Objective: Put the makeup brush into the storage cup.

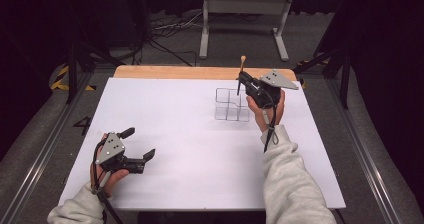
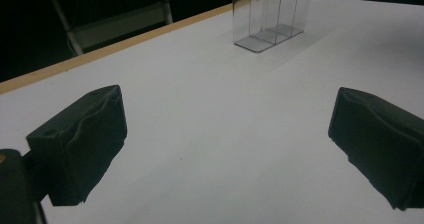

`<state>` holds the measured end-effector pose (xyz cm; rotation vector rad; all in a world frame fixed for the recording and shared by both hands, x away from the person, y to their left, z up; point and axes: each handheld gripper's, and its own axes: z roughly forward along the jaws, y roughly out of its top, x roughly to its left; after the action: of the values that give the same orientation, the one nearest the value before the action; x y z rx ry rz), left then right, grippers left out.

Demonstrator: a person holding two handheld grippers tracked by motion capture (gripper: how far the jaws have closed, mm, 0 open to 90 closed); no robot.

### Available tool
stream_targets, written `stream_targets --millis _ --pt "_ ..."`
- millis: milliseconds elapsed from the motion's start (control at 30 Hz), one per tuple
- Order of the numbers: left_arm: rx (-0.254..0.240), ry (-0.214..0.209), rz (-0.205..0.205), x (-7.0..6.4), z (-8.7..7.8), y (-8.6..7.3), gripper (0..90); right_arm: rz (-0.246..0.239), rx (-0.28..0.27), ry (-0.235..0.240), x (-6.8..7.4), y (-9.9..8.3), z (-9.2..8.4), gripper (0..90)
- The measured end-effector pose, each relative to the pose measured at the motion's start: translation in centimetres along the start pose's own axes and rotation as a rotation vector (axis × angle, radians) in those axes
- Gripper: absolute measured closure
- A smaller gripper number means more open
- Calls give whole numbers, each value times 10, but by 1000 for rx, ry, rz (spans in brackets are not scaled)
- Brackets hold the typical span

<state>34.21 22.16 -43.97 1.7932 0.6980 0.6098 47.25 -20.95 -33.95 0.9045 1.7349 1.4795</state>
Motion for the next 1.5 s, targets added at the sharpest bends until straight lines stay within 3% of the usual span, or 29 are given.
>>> stream_targets --millis 533,767,1100,1500 --pt "-1 -8 -2 0 0 0 32 25 46 -33 -8 -20 17 834" --pt "0 -8 -3 0 0 0 32 33 72 -24 -5 -31 23 834" --pt "0 -7 -2 0 0 0 32 46 106 -25 -3 -49 23 834" --pt "8 -9 -2 0 1 0 34 51 105 -33 -2 -53 21 833"
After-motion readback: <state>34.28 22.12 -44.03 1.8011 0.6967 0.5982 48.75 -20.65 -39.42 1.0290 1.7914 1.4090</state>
